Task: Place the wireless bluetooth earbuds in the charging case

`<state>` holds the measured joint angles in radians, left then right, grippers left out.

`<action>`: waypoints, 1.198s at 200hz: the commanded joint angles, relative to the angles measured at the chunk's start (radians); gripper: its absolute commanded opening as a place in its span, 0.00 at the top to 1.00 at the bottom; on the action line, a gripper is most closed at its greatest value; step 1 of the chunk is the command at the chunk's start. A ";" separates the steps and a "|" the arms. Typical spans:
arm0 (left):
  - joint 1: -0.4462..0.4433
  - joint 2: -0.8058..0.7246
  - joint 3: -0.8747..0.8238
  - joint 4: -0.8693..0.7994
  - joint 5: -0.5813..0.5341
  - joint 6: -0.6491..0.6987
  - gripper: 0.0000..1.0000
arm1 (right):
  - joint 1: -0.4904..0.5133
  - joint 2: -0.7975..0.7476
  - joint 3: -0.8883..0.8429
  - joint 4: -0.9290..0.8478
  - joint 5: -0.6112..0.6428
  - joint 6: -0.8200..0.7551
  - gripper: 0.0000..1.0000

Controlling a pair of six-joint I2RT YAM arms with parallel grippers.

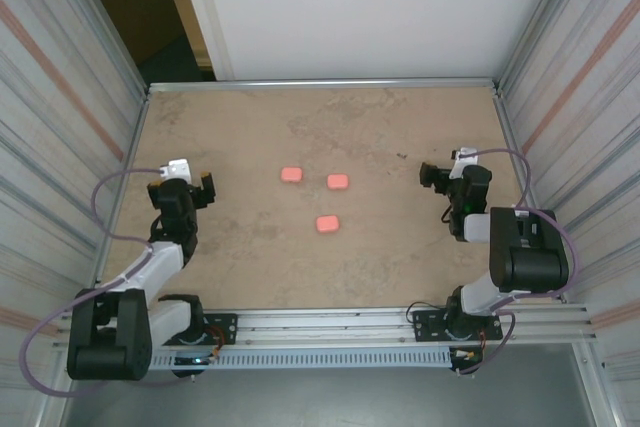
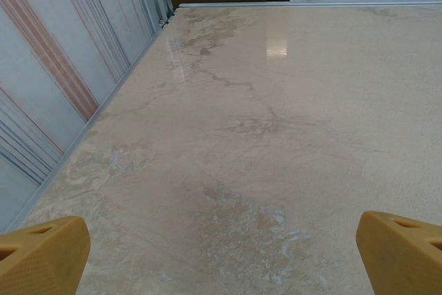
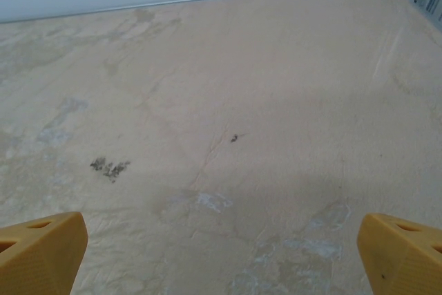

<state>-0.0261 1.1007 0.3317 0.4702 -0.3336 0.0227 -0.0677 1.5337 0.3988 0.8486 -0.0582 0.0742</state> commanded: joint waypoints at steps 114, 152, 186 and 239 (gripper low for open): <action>0.011 0.120 -0.065 0.284 0.201 0.091 0.01 | 0.010 0.008 0.006 -0.046 0.006 0.011 0.01; 0.028 0.120 -0.077 0.310 0.253 0.108 0.01 | 0.010 0.007 0.006 -0.047 0.007 0.010 0.01; 0.041 0.101 -0.097 0.330 0.282 0.104 0.01 | 0.012 0.007 0.007 -0.046 0.009 0.009 0.01; 0.041 0.099 -0.098 0.354 0.340 0.020 0.01 | 0.014 0.007 0.007 -0.045 0.012 0.009 0.01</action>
<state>0.0067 1.1919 0.2333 0.7685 -0.0319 0.0834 -0.0635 1.5349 0.3988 0.8062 -0.0559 0.0742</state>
